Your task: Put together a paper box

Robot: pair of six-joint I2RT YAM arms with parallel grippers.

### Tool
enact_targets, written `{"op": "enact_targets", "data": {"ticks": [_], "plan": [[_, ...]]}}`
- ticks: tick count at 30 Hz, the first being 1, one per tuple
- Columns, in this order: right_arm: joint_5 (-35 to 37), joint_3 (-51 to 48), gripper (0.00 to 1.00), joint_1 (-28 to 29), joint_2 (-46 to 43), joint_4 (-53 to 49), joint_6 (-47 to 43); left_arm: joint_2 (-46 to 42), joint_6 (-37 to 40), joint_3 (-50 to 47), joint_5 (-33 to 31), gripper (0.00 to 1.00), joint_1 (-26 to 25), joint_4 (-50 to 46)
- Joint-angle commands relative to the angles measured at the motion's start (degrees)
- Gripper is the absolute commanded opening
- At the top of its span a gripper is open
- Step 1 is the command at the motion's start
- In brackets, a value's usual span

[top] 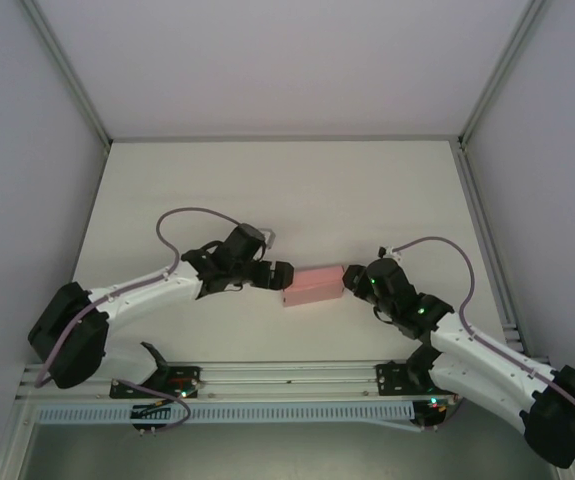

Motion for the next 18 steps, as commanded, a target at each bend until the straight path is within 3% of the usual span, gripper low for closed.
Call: {"op": "enact_targets", "data": {"ticks": [1,3,9,11,14,18], "plan": [[-1.7,-3.4,0.43,0.8,1.6,-8.7,0.0,-0.5,-0.9,-4.5,5.4,0.82,-0.3,5.0],[-1.9,-4.2,0.43,0.8,1.6,-7.2,-0.7,-0.5,-1.1,-7.4,5.1,0.72,-0.1,7.4],[-4.9,-8.6,0.40,0.8,1.7,2.2,-4.5,1.4,-0.1,-13.7,7.2,0.57,-0.3,17.3],[-5.2,-10.2,0.39,0.9,1.3,5.2,-6.1,1.7,1.8,-16.2,6.5,0.47,-1.5,21.8],[-4.9,-12.3,0.38,0.9,-0.2,8.1,-8.2,1.6,5.3,-20.1,0.2,0.39,-4.8,27.2],[-5.4,-14.6,0.36,0.9,-1.9,11.6,-11.5,1.8,10.3,-24.6,-7.7,0.38,-8.6,33.3]]}}
